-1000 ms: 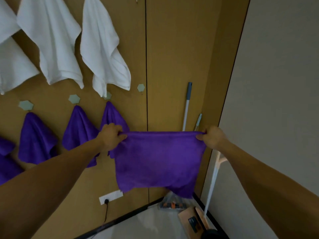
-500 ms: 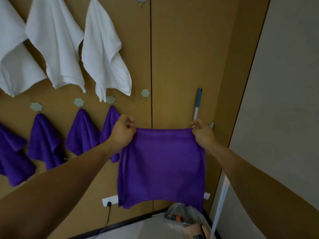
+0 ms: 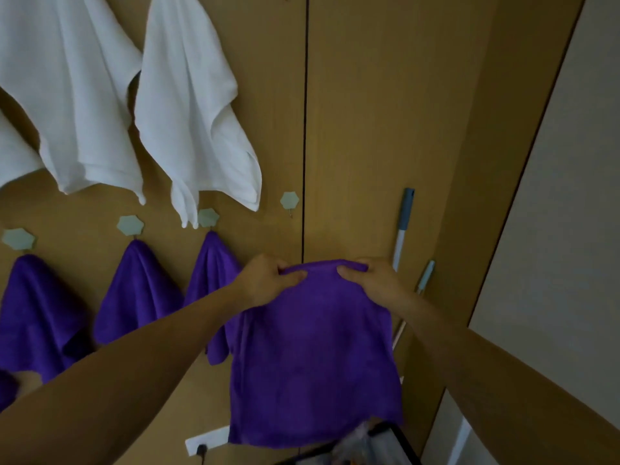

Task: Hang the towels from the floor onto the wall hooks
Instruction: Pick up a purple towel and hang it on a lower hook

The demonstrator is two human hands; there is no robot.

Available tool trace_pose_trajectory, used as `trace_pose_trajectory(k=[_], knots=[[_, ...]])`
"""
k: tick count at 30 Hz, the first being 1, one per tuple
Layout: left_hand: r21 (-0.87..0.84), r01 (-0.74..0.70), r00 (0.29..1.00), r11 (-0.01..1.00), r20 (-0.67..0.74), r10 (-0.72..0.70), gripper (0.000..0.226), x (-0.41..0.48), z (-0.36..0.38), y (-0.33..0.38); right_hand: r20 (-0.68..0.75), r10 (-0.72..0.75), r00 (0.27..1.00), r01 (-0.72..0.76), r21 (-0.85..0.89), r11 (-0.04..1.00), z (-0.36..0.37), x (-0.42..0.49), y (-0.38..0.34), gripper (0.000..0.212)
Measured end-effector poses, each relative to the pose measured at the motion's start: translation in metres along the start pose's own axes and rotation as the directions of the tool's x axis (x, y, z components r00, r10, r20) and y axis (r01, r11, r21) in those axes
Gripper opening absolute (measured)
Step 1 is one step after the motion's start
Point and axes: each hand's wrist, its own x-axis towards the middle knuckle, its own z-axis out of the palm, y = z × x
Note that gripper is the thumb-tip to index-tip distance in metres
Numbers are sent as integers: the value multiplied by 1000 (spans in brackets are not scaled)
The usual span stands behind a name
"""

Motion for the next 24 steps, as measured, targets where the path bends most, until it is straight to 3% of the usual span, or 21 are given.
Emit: trace_pose_trajectory(k=[3, 5, 10, 13, 17, 21, 24], knots=[[-105, 9, 991, 994, -134, -23, 44, 43, -17, -22, -46, 32, 998, -25, 152, 988, 15, 44, -13, 20], [-47, -9, 976, 999, -217, -1, 49, 70, -23, -35, -98, 47, 994, -24, 225, 974, 27, 75, -20, 23], [144, 9, 902, 990, -428, 54, 43, 128, -31, -61, -286, 57, 957, -37, 75, 997, 48, 150, -26, 38], [68, 16, 842, 998, -540, 23, 36, 156, -30, -74, -323, 39, 946, -27, 42, 999, 56, 187, -26, 38], [288, 55, 790, 956, -598, 134, 38, 179, -24, -80, -354, 56, 933, -53, 16, 998, 60, 220, -19, 33], [378, 124, 744, 917, -647, 167, 40, 180, -18, -82, -383, 99, 918, -107, -1, 994, 70, 231, -5, 35], [329, 227, 803, 917, -595, 15, 41, 180, -17, -87, -400, 135, 906, -140, 19, 990, 73, 231, 2, 32]])
